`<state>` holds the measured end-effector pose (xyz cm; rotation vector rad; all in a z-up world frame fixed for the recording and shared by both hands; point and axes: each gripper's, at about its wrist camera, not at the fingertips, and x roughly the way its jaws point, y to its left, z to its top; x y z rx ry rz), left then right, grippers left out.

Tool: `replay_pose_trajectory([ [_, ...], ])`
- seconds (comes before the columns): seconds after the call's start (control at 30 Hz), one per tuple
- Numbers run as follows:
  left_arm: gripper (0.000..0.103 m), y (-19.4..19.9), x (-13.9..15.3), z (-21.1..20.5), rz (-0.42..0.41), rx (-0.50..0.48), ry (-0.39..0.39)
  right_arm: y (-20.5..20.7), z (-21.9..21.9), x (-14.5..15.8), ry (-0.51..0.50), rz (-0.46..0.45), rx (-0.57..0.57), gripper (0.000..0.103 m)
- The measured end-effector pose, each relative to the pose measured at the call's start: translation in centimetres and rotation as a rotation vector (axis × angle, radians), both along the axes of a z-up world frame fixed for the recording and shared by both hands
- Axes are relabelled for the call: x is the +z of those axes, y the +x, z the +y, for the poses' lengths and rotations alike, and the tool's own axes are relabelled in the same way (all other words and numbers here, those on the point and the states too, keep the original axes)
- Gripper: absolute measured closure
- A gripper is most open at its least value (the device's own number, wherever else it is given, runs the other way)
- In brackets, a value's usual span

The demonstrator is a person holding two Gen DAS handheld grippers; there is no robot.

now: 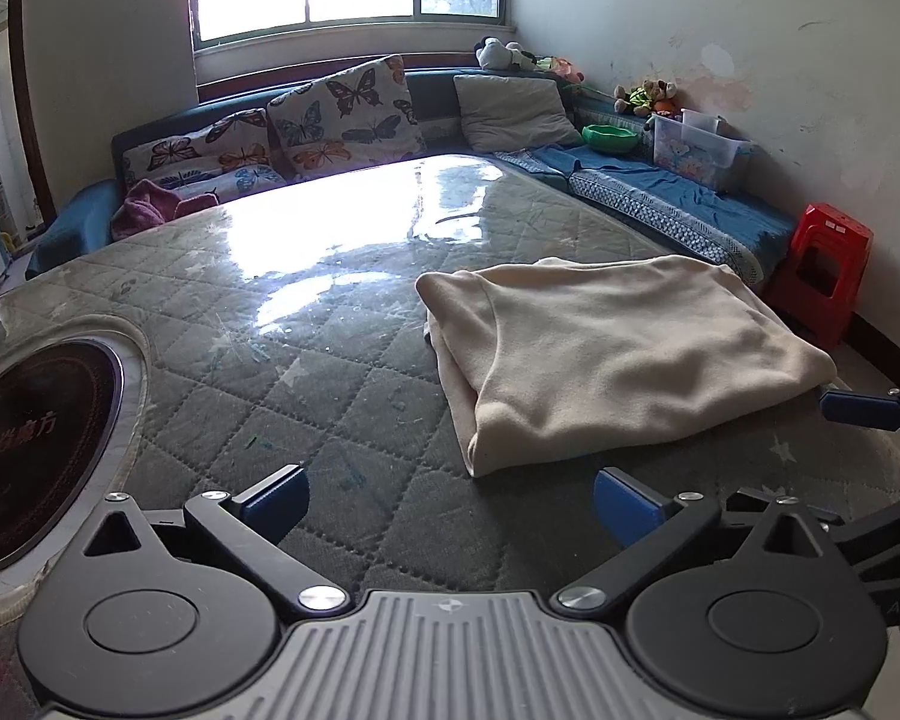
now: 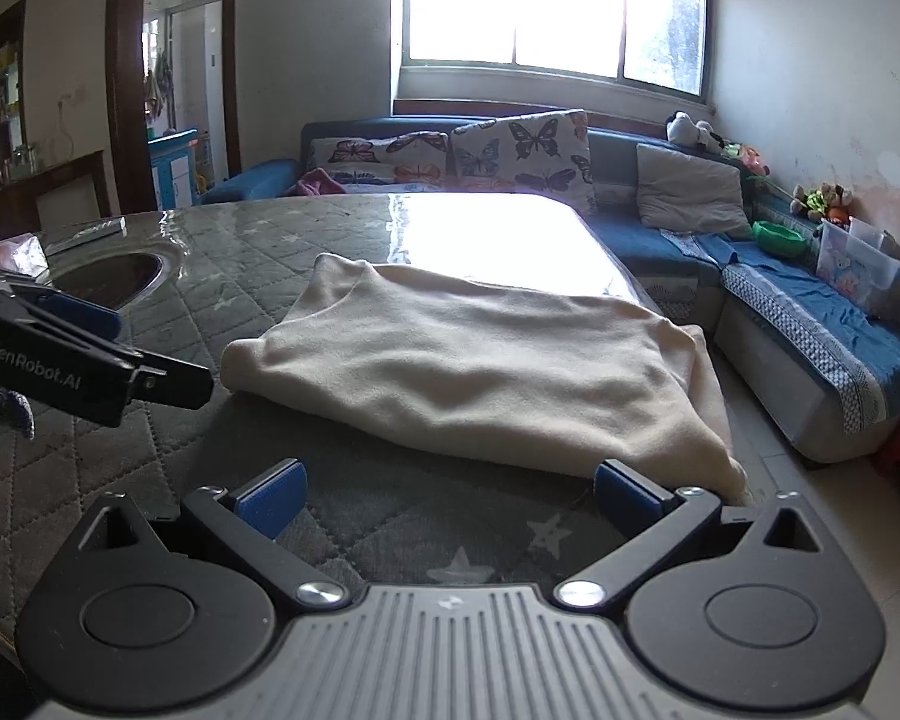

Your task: Fold clothes

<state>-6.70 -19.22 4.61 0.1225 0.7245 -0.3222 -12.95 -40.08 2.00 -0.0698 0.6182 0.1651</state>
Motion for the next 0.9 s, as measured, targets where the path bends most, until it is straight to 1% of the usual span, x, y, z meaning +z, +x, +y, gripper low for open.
replay_pose_trajectory([
  [0.2,0.0,-0.8,0.1,0.1,-0.001,0.004,-0.012,-0.4,-0.3,0.0,0.011,0.008,-0.012,0.0],
  [0.33,0.0,-1.5,0.1,-0.1,-0.007,-0.002,-0.006,-0.7,-0.2,-0.3,0.022,0.036,-0.011,0.0],
  [0.5,0.0,-2.4,0.2,-0.3,-0.016,-0.01,-0.007,-1.3,-0.1,-0.5,0.046,0.043,-0.007,0.0],
  [0.73,0.0,-3.4,0.3,-0.2,-0.027,-0.018,-0.014,-2.6,0.2,-0.3,0.067,0.016,-0.01,0.0],
  [0.9,0.0,-3.7,0.5,0.0,-0.042,-0.002,-0.013,-3.0,0.3,-0.2,0.06,0.007,-0.006,0.0],
])
